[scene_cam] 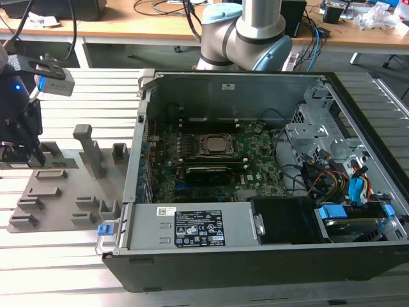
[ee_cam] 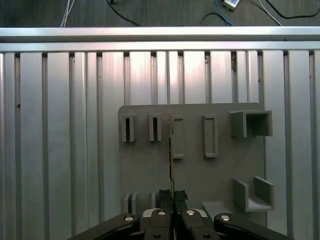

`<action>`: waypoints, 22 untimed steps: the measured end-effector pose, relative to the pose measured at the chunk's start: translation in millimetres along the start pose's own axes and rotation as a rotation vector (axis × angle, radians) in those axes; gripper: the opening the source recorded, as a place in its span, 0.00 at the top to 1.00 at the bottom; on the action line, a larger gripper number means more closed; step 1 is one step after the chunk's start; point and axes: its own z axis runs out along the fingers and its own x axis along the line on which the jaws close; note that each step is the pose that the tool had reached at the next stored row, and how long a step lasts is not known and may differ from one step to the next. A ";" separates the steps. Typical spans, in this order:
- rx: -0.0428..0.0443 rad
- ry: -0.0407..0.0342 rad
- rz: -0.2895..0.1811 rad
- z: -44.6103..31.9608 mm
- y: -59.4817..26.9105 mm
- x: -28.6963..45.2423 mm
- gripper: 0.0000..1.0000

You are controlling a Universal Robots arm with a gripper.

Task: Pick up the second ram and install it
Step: 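Pick up the second ram and move it above second insertion slot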

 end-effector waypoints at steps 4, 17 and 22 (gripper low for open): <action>-0.0001 0.0000 0.000 -1.2 0.0 -0.7 0.87; 0.0001 -0.0036 0.000 -30.5 0.9 -1.2 0.87; 0.0000 -0.0038 0.000 -40.1 1.1 -1.3 0.87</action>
